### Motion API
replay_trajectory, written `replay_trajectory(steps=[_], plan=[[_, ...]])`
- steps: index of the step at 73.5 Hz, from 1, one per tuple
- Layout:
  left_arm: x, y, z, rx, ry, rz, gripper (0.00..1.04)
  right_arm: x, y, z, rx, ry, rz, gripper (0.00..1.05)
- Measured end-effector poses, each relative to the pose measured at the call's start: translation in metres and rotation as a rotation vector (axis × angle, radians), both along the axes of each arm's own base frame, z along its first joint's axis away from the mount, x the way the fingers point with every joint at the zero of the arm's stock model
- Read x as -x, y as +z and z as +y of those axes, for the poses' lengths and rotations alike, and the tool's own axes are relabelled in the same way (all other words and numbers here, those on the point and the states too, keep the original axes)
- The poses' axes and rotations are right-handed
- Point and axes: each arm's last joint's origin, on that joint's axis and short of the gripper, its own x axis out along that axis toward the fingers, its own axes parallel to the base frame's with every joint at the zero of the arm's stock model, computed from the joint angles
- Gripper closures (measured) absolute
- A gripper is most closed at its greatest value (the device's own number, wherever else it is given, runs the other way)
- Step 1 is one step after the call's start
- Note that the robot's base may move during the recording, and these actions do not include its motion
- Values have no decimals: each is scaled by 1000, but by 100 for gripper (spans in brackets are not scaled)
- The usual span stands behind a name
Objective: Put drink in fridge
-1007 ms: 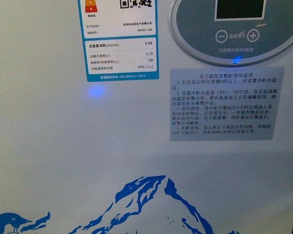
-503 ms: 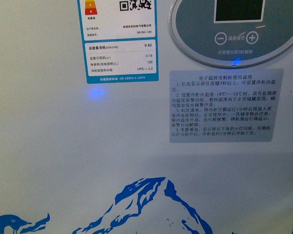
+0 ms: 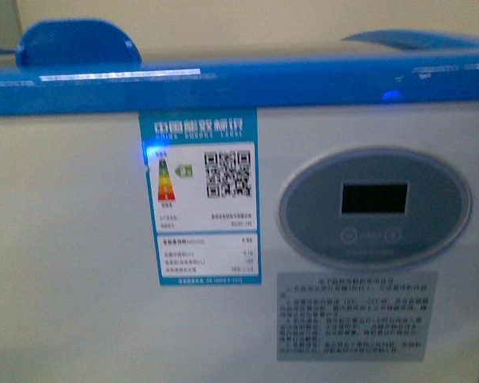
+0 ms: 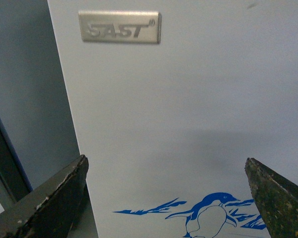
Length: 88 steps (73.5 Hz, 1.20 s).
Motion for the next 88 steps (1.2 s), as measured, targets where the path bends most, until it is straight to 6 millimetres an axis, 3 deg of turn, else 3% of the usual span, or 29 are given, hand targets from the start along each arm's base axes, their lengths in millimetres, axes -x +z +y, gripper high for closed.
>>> replay_trajectory(steps=[64,70,78,88], plan=[[0,0,0,0,-1,0,8,0,0,0,0,0,0,68],[-2,0,0,106,-165,178,8,0,0,0,0,-1,0,68],[-20,2,-1,296,-357,355,8,0,0,0,0,8,0,68],[-52,22,-3,270,-400,296,8,0,0,0,-1,-1,0,68]])
